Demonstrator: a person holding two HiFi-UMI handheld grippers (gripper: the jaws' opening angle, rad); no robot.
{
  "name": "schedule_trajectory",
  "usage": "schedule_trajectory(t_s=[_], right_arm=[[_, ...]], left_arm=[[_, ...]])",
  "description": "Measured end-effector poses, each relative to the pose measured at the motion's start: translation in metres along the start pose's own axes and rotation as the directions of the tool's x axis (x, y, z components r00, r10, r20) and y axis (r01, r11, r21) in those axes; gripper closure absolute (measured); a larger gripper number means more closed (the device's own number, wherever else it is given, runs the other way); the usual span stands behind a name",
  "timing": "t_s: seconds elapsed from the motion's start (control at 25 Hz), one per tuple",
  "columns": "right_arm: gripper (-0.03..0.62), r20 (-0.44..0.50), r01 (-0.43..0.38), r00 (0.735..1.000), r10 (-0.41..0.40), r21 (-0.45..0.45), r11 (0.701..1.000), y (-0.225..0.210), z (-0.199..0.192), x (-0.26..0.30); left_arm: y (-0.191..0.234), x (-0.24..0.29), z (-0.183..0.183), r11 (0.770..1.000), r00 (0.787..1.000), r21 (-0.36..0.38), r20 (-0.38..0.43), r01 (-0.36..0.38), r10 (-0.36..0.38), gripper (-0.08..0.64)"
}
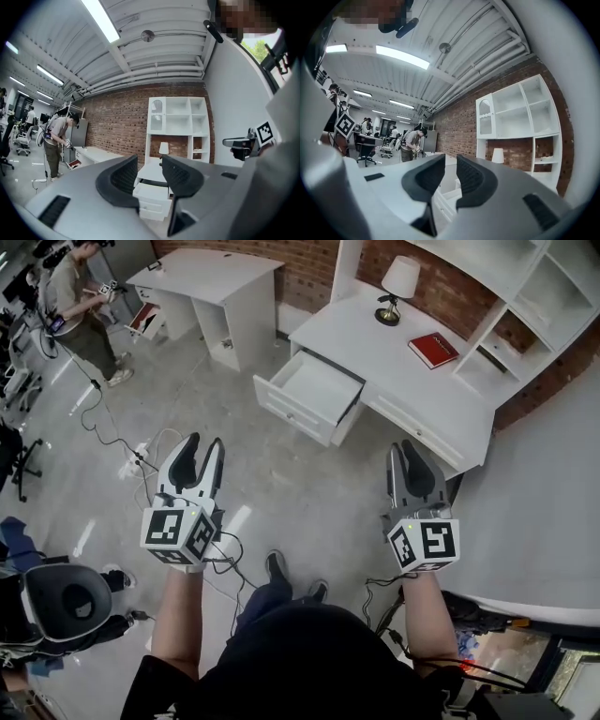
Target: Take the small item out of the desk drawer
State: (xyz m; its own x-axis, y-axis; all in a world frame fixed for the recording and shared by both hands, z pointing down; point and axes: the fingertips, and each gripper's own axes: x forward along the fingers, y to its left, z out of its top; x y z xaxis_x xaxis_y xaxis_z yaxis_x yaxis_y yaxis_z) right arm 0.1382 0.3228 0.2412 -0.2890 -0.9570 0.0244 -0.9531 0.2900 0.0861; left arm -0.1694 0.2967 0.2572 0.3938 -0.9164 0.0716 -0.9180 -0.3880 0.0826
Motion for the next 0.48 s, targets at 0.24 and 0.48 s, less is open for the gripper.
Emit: schedule_trajectory(t_s=[0.24, 0.48], right_arm=[[0.474, -0.012, -0.022, 1.000, 0.022, -0.014, 1.000, 0.028, 0.006, 0.046], [0.463, -0.025, -0.010, 1.000, 0.010, -0.002, 1.000, 0.052, 0.009, 0.080]], left_arm=[[0.041, 0.015, 0.007, 0.996, 0.998, 0.089, 0.048, 0.028, -0.032, 0.394], [0.086, 0.033, 0.000, 0.998, 0.996, 0.019, 0.067, 0.062, -0.064, 0.367]])
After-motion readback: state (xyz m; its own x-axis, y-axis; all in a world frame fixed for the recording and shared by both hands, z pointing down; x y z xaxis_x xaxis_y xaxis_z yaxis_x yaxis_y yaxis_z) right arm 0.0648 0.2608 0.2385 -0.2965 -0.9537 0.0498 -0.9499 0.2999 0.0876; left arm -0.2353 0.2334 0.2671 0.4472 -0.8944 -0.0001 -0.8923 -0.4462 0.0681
